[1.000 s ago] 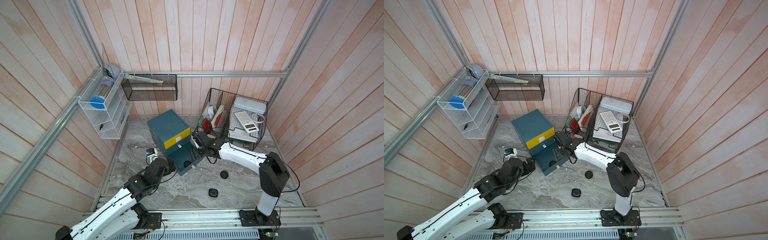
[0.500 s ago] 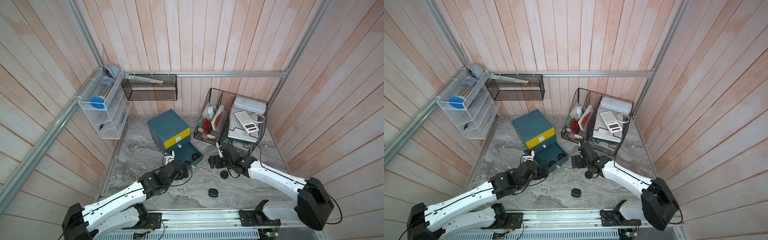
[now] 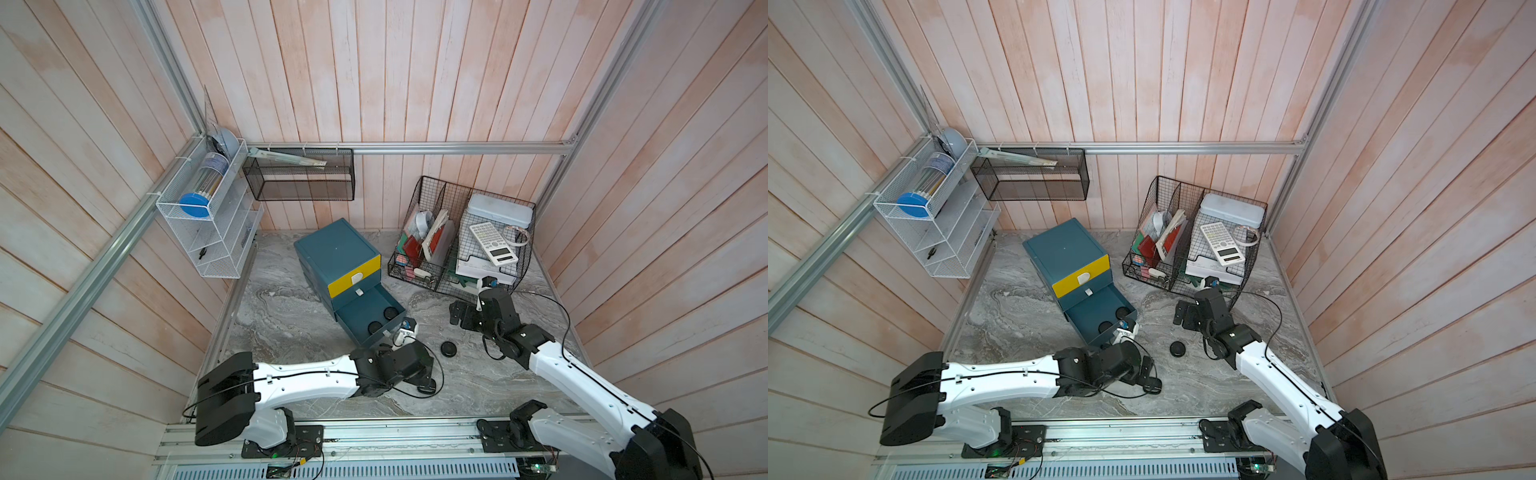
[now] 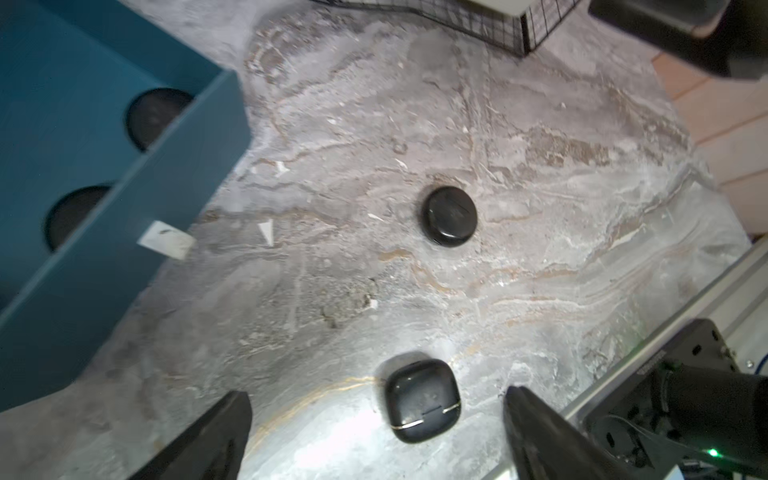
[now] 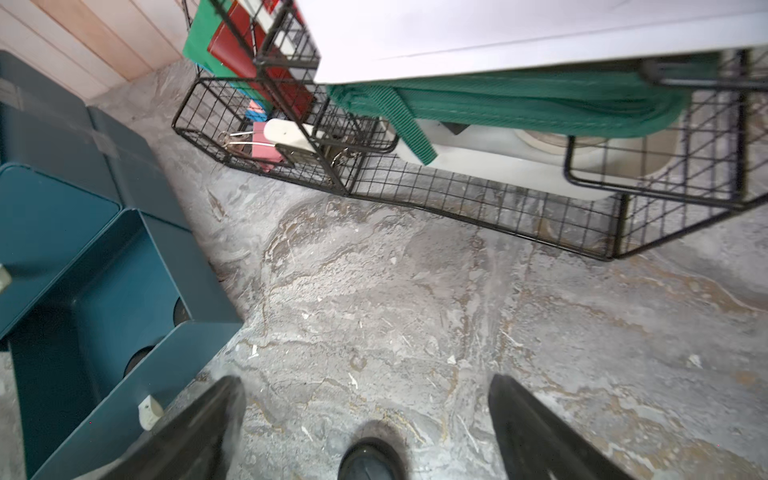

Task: Put the bluetooth earphones in the drawer according to color
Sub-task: Pick up the Bluetooth earphone from the center of the board.

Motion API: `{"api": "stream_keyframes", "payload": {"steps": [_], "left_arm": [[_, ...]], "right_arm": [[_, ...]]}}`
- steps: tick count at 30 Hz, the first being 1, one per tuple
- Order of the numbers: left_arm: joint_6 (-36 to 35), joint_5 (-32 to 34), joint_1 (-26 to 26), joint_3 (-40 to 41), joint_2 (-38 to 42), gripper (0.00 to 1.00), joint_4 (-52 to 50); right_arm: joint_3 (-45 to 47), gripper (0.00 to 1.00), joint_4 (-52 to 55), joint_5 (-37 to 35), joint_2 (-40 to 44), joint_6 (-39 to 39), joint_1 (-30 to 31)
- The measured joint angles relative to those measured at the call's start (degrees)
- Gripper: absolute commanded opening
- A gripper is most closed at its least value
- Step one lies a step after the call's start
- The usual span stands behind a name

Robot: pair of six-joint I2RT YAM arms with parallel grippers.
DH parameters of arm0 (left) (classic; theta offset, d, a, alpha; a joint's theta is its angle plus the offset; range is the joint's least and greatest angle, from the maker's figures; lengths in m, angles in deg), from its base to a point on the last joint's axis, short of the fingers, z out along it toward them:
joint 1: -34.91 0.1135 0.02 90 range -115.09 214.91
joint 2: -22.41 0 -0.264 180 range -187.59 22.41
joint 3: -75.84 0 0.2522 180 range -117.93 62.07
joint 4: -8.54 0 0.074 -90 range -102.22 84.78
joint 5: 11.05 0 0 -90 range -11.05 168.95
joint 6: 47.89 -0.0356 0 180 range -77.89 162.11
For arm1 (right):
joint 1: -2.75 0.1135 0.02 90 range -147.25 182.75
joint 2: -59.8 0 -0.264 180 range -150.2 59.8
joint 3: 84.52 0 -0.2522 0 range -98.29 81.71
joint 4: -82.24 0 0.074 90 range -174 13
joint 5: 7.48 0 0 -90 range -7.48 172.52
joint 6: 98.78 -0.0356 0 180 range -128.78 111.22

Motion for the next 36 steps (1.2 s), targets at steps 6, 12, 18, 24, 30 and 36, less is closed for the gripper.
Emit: {"api": "stream_keyframes", "payload": {"steps": [6,12,18,24,30,36], "left_arm": [[-3.63,-2.47,-2.25,-7.52,-10.14,1.00,-2.84],[-5.46,-4.52,-2.97,-10.01,-15.41,1.00,-6.12],[-5.27,-5.84,-3.06,-10.99,-18.80,0.99,-8.98],[-3.61,-5.97,-3.04,-11.69,-20.61,0.85,-10.29],[-1.51,-5.97,-2.56,-11.74,-20.94,0.72,-10.93],[1.05,-6.05,0.42,-11.26,-20.87,0.68,-10.62]], "right_arm": [[1.60,0.98,0.33,-0.79,3.96,-0.46,-2.27],[3.06,0.98,0.22,0.55,6.01,-1.09,-4.87],[3.63,0.98,0.02,2.14,6.19,-1.49,-5.84],[3.63,0.98,-0.20,3.17,6.86,-1.51,-6.10],[3.65,0.98,-0.50,3.96,6.99,-1.49,-6.16],[4.24,0.98,-0.66,4.31,8.26,-1.49,-6.36]]}}
